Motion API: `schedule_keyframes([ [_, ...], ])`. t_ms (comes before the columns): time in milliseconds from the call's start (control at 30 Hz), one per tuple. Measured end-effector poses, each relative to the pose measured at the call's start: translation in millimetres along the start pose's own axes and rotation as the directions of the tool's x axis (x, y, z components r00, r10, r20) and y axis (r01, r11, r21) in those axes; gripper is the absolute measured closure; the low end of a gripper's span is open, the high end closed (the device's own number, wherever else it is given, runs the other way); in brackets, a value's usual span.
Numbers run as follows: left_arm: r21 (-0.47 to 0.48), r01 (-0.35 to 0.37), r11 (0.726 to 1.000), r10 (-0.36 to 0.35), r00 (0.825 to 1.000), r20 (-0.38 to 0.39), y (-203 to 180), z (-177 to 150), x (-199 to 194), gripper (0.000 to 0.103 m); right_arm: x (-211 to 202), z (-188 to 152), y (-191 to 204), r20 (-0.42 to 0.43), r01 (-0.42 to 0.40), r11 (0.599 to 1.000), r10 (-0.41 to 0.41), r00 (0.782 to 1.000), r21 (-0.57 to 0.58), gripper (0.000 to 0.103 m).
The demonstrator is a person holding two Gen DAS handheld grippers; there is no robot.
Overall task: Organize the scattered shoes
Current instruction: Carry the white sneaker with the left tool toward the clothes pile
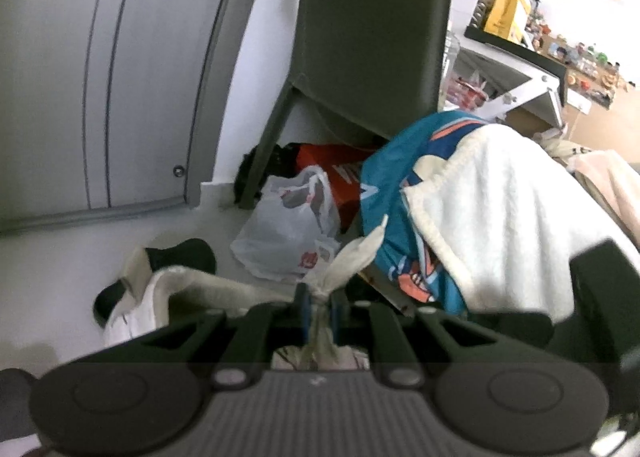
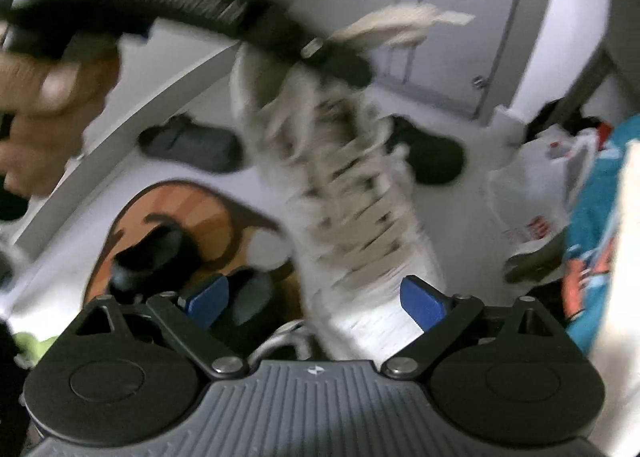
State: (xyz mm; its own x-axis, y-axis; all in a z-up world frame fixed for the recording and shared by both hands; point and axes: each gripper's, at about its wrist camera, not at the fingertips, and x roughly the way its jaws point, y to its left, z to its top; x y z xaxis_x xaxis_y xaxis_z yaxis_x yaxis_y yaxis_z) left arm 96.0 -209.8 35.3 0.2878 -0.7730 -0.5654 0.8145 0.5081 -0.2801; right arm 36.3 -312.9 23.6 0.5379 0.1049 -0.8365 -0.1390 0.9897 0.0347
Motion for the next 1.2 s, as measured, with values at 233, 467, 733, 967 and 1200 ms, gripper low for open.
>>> schedule_keyframes([
  [233, 0.051, 0.068, 0.996, -0.068, 0.998, 0.005, -12.1, -10.7, 6.0, 0.093, 26.4, -4.4, -25.3, -0.051, 0.006, 1.0, -0.005, 0.999, 0.029, 0.007],
  [467, 0.026, 0.119, 0.993, -0.119, 0.993, -0.003, -7.9, -23.5, 9.1, 0.093, 31.3, -7.3, -17.5, -0.035, -0.014, 0.999, 0.013, 0.999, -0.032, 0.007],
  [733, 0.003, 0.18, 0.984, -0.18, 0.984, 0.007, -4.6, -38.9, 1.4, 0.093, 45.0, -23.8, -25.8, 0.013, -0.115, 0.988, 0.114, 0.993, 0.106, 0.003],
  [967, -0.03, 0.202, 0.979, -0.203, 0.978, -0.055, -1.9, -53.4, 24.6, 0.093, 68.0, -50.1, -20.8, 0.024, -0.113, 0.964, 0.11, 0.994, 0.241, 0.006],
  [1200, -0.04, 0.207, 0.978, -0.209, 0.975, -0.077, 4.4, -46.6, 48.7, 0.093, 69.5, -58.4, -26.8, 0.066, -0.114, 0.941, 0.098, 0.993, 0.318, 0.008],
])
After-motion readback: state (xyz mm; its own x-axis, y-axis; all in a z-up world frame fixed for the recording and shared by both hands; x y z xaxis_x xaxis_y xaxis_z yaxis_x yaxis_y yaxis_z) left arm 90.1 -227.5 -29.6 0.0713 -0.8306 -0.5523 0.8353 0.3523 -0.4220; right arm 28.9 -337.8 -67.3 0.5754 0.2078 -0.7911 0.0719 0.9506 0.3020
